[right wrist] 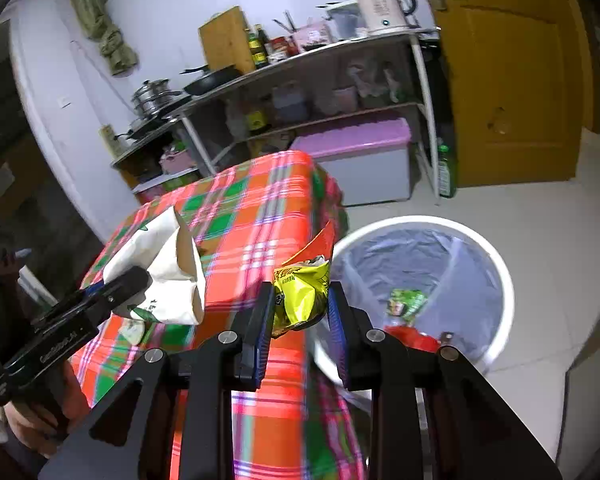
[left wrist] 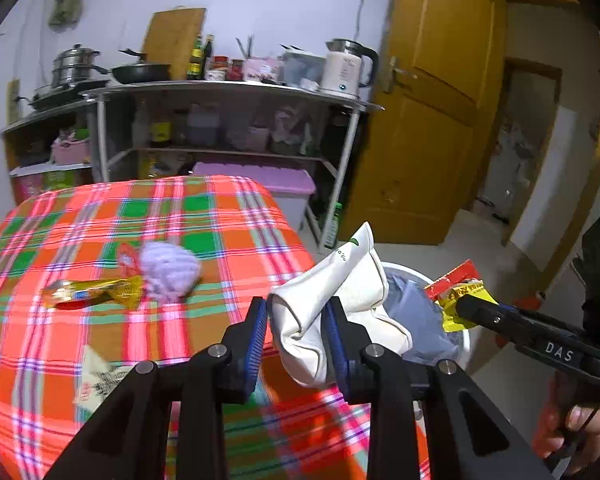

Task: Collect trash
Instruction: 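Carry the white paper bag and yellow chip bag over the bin while both tools open to drop them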

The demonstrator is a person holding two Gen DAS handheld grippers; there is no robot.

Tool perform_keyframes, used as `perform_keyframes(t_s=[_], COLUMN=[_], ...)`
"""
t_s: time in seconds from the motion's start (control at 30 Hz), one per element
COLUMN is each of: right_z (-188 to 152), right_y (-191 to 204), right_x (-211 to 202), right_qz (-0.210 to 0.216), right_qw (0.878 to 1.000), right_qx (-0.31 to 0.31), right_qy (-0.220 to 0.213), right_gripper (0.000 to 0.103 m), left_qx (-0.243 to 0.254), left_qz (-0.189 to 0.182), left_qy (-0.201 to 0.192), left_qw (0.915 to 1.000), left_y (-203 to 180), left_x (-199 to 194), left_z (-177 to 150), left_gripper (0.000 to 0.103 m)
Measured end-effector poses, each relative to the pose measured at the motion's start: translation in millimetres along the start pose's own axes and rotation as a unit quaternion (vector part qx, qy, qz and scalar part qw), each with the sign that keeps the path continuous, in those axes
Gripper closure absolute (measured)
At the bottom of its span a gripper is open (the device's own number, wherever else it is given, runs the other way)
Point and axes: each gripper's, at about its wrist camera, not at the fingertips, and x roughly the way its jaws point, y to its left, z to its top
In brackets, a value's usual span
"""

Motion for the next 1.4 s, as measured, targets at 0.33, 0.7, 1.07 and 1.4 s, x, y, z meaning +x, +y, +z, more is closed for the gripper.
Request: perform_keyframes(t_s=[0.33,0.7,1.07,1.4], right_z=[-2.0,-10.2,-19.3,-18.2], right_y=[-41.9,-79.1,-103.0,-106.0], right_x=[8.8,30.1,54.4,45.0], right_qz=[-0.031,-0.054,-0.068,-0.064], right_qw=[0.999,0.996,0.991,0.993], right_qx=[0.031,0.061,0.079,0.079], right_qy=[0.011,0.040,0.080,0.068], right_gripper=[0.076,0.076,0.073,0.060], left_qx=[0.027,0.057,0.060,0.042], left_qz=[-0.027,-0.046,-0.058,-0.071], left_qy=[0.032,0.088,0.134,0.119], left_qw=[0.9988,0.9934,0.9875,0.9895], left_y=[-32.1,-62.1,-76.6,-70.9], left_x=[47.6,105.0,140.7,129.3], left_z=[1.2,-6.4,-11.9,-9.5], left_gripper=[0.072,0.072,0.060,0.057])
